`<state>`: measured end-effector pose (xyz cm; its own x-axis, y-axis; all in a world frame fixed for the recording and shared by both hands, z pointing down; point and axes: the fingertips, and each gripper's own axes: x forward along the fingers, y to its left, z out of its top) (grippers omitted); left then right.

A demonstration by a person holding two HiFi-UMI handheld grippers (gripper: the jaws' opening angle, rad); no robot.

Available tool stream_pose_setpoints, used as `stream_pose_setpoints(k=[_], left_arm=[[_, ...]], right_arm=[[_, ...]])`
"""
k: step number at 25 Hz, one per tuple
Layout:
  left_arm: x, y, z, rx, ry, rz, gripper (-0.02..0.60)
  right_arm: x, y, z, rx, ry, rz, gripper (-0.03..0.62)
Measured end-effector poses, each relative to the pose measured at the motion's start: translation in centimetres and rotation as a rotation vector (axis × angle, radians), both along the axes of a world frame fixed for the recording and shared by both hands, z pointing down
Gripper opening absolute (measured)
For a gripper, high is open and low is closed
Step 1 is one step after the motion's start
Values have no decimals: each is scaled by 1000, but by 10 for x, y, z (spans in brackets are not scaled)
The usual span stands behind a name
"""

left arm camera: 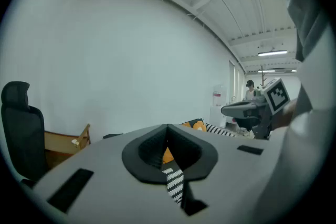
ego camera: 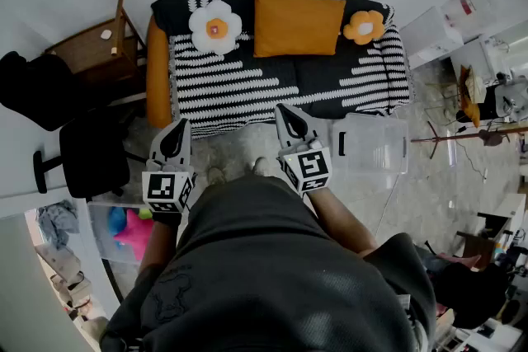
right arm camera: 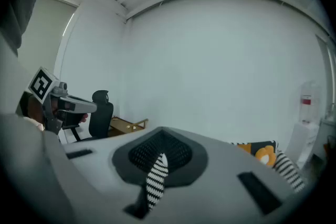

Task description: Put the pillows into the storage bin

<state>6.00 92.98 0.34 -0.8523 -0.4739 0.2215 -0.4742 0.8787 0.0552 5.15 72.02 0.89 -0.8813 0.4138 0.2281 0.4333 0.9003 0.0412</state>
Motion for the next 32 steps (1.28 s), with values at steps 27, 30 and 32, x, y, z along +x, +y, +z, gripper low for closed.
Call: stream_pose_setpoints(k=[27, 30, 32], left_arm=[[-8, 64, 11, 30, 15, 8, 2], [-14, 77, 13, 34, 14, 11, 2], [-18, 85, 15, 36, 17, 14, 2]], right_arm=[[-21, 48, 6, -43, -1, 37, 389], [-27, 60, 12, -24, 15, 32, 388], [-32, 68, 14, -20, 20, 32, 388]])
